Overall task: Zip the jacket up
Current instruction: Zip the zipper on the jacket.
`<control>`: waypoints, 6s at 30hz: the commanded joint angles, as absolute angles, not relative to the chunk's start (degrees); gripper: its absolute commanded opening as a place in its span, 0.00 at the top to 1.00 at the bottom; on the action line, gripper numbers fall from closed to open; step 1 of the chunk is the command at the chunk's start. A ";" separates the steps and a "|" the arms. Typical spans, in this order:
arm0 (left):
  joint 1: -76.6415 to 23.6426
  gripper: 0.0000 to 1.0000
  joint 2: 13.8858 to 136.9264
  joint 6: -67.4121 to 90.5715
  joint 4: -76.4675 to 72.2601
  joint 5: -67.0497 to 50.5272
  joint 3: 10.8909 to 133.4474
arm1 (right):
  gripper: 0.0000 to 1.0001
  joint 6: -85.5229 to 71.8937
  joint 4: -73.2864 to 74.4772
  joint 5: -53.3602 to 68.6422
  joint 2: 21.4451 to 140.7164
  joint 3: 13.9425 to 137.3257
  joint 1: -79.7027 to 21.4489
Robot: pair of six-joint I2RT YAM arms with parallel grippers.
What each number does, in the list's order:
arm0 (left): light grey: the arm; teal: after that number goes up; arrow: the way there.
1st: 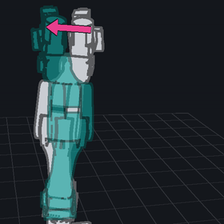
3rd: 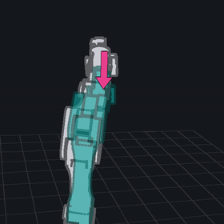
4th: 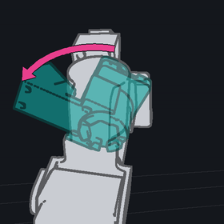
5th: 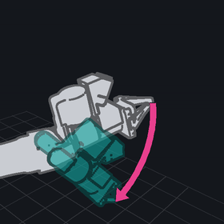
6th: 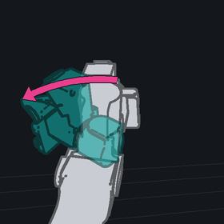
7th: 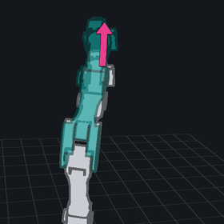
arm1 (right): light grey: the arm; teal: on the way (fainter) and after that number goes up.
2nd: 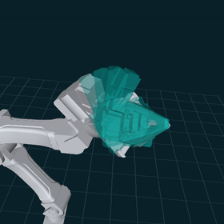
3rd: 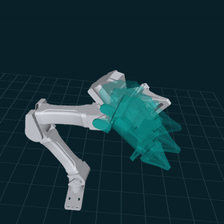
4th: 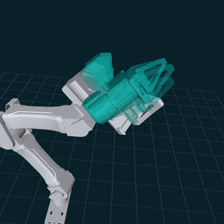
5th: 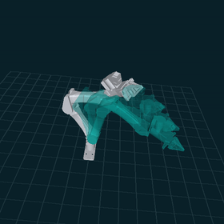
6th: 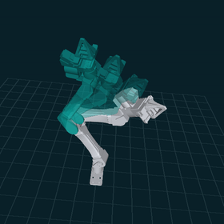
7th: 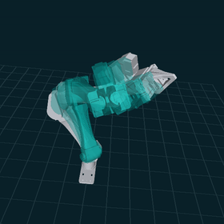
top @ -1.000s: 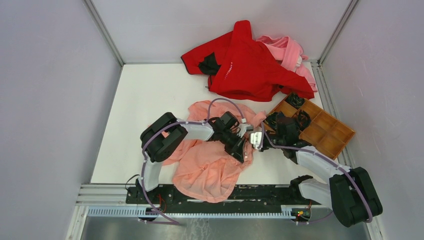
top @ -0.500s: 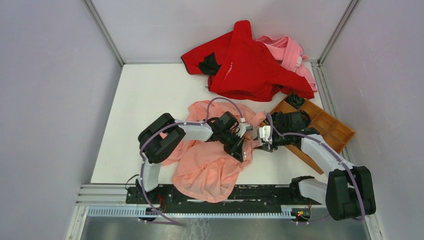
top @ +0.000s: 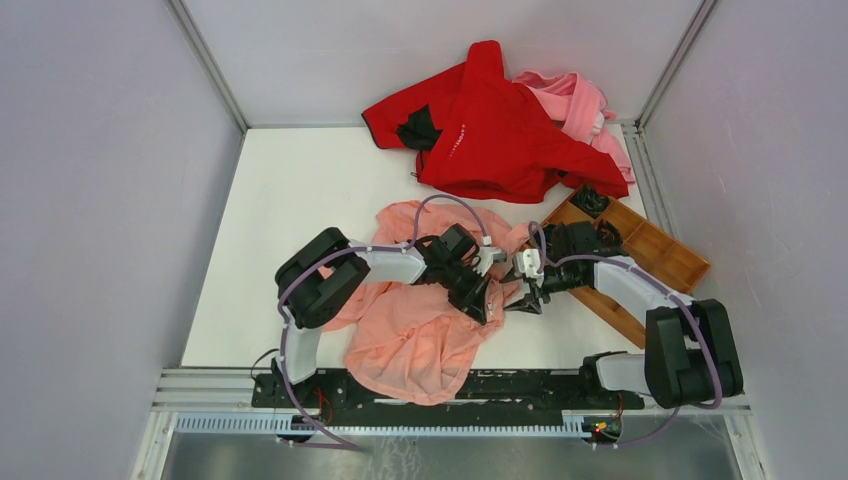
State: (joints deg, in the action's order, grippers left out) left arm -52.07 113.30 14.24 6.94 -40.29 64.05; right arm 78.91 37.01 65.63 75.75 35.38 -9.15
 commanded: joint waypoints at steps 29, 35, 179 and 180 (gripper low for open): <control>-52.53 0.98 109.98 11.59 7.47 -38.70 64.08 | 0.82 70.56 20.15 52.83 70.93 31.28 -19.62; -52.45 0.88 108.93 12.61 6.73 -36.10 63.46 | 1.00 72.81 23.46 52.16 69.26 32.08 -19.75; -73.89 0.51 117.98 75.88 -99.58 27.82 24.86 | 1.00 39.99 18.10 61.18 60.28 34.11 -20.47; -73.78 0.51 117.84 75.94 -99.58 27.67 24.87 | 1.00 39.95 18.22 61.44 60.30 34.27 -20.41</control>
State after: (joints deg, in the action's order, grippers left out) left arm -74.50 119.28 77.95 -87.11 28.21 25.21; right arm 41.10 18.28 58.35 60.71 31.40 -20.25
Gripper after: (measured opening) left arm 0.485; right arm 0.006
